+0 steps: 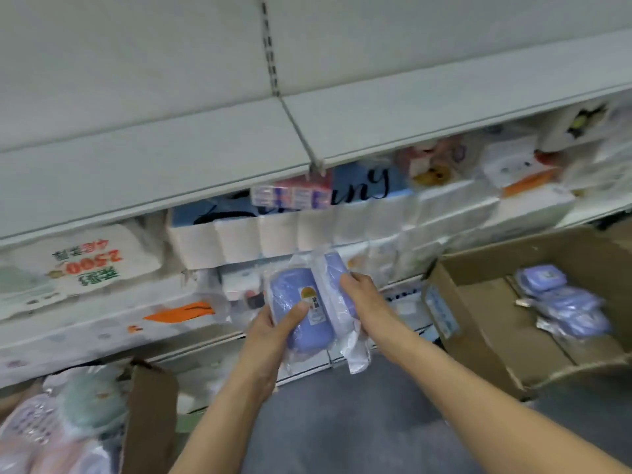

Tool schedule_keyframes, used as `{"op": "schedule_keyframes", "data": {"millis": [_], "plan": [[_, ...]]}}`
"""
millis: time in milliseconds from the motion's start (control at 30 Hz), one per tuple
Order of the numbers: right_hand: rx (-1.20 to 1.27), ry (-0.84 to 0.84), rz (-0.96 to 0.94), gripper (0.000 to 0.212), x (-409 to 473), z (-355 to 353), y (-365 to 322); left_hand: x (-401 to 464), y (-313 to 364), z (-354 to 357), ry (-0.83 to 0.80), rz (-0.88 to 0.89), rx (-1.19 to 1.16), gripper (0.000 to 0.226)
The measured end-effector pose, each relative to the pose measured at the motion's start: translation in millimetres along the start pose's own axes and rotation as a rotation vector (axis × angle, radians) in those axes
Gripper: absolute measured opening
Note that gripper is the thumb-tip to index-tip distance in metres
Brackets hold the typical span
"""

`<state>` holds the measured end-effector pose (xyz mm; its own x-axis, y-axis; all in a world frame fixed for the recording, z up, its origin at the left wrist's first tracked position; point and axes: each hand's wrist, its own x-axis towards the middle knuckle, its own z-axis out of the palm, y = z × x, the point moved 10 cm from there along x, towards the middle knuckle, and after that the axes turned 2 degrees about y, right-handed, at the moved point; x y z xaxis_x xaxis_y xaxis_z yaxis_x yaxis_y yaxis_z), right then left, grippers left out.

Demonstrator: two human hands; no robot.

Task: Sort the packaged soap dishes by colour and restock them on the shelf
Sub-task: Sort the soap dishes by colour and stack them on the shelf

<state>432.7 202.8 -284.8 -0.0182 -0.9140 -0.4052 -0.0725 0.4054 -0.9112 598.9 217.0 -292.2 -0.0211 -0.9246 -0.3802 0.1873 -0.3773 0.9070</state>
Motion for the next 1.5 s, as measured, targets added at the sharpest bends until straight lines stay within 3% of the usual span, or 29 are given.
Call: {"op": "schedule_keyframes", "data": {"millis": [200,333,433,567,733,867,967,1033,1200,1367,1500], "plan": [[0.071,0.211,0.089,0.031,6.2,-198.2,40.0,32.0,-52.7,186.4,-0.14,-0.093,0.075,0.056],[0.207,0.324,0.164,0.034,11.2,-280.3,77.1,54.0,-84.3,266.7,-0.201,-0.162,0.15,0.059],[0.284,0.431,0.211,0.035,17.6,-328.5,107.8,78.3,-104.4,314.9,-0.262,-0.2,0.262,0.048],[0.366,0.551,0.281,0.049,37.3,-388.5,150.6,117.6,-129.5,374.1,-0.33,-0.249,0.354,0.036],[0.438,0.861,0.424,0.068,63.5,-479.8,213.4,179.5,-173.5,451.2,-0.458,-0.302,0.509,0.039],[0.351,1.02,0.551,0.097,99.7,-541.7,252.4,226.9,-207.7,499.2,-0.539,-0.336,0.618,0.047],[0.264,1.099,0.525,0.101,139.8,-581.5,255.1,254.3,-229.1,521.8,-0.575,-0.354,0.697,0.043],[0.2,1.08,0.479,0.096,171.5,-600.9,258.2,268.4,-244.7,533.9,-0.595,-0.374,0.724,0.043],[-0.067,0.88,0.591,0.065,202.6,-606.2,295.1,288.7,-270.6,555.7,-0.56,-0.415,0.714,0.042],[-0.196,0.867,0.502,0.062,195.1,-607.2,288.9,300.3,-284.2,565.8,-0.527,-0.421,0.709,0.044],[-0.401,0.764,0.461,0.064,216.7,-592.7,278.4,311.3,-278.1,559.6,-0.474,-0.236,0.858,0.053]]}}
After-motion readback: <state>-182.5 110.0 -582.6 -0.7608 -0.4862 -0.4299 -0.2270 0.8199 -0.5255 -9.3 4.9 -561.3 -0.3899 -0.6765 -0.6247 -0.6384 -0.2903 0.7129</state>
